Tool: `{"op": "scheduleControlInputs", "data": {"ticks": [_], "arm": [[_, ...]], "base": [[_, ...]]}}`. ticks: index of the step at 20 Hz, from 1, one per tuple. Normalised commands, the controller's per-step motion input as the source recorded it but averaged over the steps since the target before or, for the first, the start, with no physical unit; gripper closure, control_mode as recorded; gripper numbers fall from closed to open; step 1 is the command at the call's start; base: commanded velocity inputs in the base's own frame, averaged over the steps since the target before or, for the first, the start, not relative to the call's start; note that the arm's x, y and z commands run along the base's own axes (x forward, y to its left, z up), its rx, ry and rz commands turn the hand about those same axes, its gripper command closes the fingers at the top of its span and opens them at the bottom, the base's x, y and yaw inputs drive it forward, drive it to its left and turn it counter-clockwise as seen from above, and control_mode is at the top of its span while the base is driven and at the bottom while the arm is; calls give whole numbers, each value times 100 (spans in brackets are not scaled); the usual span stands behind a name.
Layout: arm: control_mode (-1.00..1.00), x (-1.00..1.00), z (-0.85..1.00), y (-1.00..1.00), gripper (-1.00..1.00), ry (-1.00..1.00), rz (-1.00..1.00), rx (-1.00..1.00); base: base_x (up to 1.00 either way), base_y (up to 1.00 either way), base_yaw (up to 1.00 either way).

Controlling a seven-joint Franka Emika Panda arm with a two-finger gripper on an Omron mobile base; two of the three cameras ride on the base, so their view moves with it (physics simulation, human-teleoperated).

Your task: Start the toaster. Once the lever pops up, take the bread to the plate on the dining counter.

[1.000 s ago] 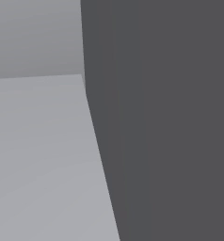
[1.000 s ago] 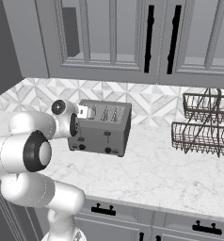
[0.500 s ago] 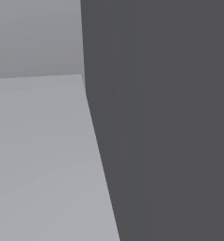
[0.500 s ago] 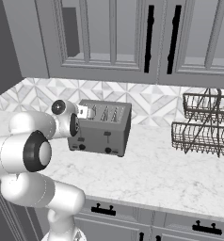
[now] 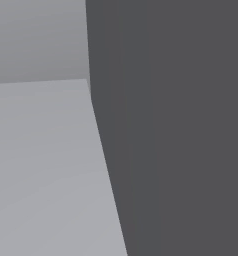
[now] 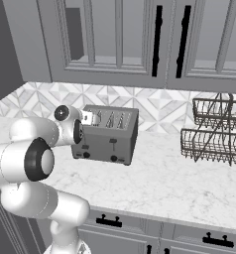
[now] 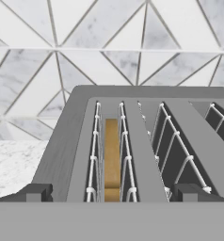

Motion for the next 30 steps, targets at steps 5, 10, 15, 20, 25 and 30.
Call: {"op": "scheduleControlInputs", "data": {"ticks": [5, 10, 15, 20, 25, 30], "arm": [[-100, 0, 0, 0, -100, 0, 0, 0], [-100, 0, 0, 0, -100, 0, 0, 0], [-100, 0, 0, 0, -100, 0, 0, 0], [-100, 0, 0, 0, -100, 0, 0, 0], [-100, 0, 0, 0, -100, 0, 0, 0], [-100, 0, 0, 0, -100, 0, 0, 0]], "base": [[0, 0, 0], [0, 0, 0], [0, 0, 0], [0, 0, 0], [0, 0, 0], [0, 0, 0]]}}
